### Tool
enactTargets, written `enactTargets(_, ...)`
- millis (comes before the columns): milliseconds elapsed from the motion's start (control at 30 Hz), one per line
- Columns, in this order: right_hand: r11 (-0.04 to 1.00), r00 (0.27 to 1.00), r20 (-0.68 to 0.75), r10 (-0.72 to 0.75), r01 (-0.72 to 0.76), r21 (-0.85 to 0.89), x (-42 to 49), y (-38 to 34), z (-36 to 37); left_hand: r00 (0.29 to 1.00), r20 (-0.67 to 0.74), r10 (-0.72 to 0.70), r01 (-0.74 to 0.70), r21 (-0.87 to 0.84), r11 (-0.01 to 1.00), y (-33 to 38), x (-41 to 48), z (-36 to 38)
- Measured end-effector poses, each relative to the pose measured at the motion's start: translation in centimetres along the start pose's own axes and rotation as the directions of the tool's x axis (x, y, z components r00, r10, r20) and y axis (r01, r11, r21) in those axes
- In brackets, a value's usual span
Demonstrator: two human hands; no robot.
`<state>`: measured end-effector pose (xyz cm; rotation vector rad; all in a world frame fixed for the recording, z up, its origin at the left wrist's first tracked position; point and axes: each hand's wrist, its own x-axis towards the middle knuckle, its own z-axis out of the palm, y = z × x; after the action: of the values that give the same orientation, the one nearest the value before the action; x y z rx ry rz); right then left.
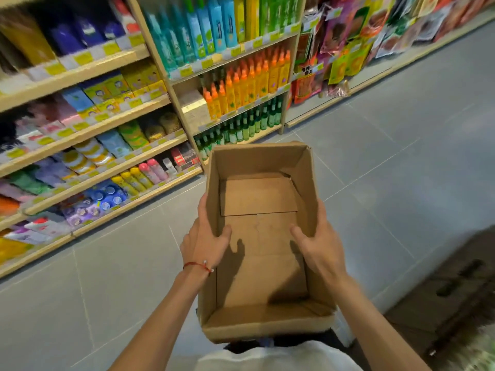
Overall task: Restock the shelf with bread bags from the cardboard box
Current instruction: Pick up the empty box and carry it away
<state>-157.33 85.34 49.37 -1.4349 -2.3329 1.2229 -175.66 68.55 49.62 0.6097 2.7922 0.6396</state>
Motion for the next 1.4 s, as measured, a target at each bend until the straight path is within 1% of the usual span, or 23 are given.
enactTargets(200, 0.993, 0.996, -0.041, 0.081, -0.077, 0.094, 13.7, -1.0, -0.9, 0.992, 0.092, 0.089, -0.095, 0.061, 0.994, 6.6, 14.4, 4.4)
enactTargets(300, 0.985, 0.989, -0.035, 0.141, -0.137, 0.106, 21.2, -1.7, -2.8, 0.985, 0.148, 0.091, -0.108, 0.112, 0.988, 11.2, 21.8, 6.8)
enactTargets(433, 0.974, 0.98, -0.074, 0.186, -0.174, 0.146, 29.8, -2.9, -5.4, 0.968, 0.21, 0.139, -0.163, 0.1, 0.982, 17.3, 30.5, 8.9)
enactTargets(500, 0.964, 0.97, -0.093, 0.225, -0.208, 0.165, 33.6, -3.3, -5.8, 0.964, 0.218, 0.155, -0.178, 0.094, 0.979, 19.6, 34.4, 9.8)
enactTargets(567, 0.958, 0.96, -0.122, 0.251, -0.228, 0.176, 36.5, -3.7, -5.5, 0.96, 0.225, 0.17, -0.194, 0.091, 0.977, 21.2, 37.7, 10.9)
enactTargets(700, 0.918, 0.92, -0.153, 0.361, -0.322, 0.232, 41.1, -4.4, -3.9, 0.921, 0.314, 0.23, -0.26, 0.055, 0.964, 22.8, 44.5, 13.6)
enactTargets(833, 0.858, 0.859, -0.191, 0.475, -0.405, 0.315, 44.9, -4.2, -0.1, 0.845, 0.458, 0.277, -0.349, 0.079, 0.934, 23.1, 50.9, 17.4)
enactTargets(900, 0.818, 0.816, -0.203, 0.542, -0.455, 0.353, 46.9, -4.0, 2.3, 0.805, 0.516, 0.293, -0.393, 0.093, 0.915, 23.1, 54.2, 19.5)
enactTargets(1067, 0.707, 0.693, -0.22, 0.686, -0.563, 0.429, 51.1, -2.7, 9.4, 0.686, 0.575, 0.445, -0.547, 0.005, 0.837, 21.2, 60.9, 25.5)
enactTargets(1200, 0.638, 0.623, -0.215, 0.752, -0.607, 0.474, 54.2, -0.4, 15.7, 0.639, 0.626, 0.448, -0.56, -0.022, 0.828, 19.3, 65.0, 31.2)
enactTargets(1267, 0.625, 0.608, -0.22, 0.763, -0.606, 0.493, 55.8, 1.5, 19.3, 0.601, 0.647, 0.469, -0.577, -0.054, 0.815, 17.8, 67.0, 34.7)
enactTargets(1400, 0.613, 0.61, -0.197, 0.768, -0.61, 0.502, 59.8, 6.4, 26.2, 0.539, 0.694, 0.477, -0.587, -0.097, 0.803, 13.6, 70.8, 42.6)
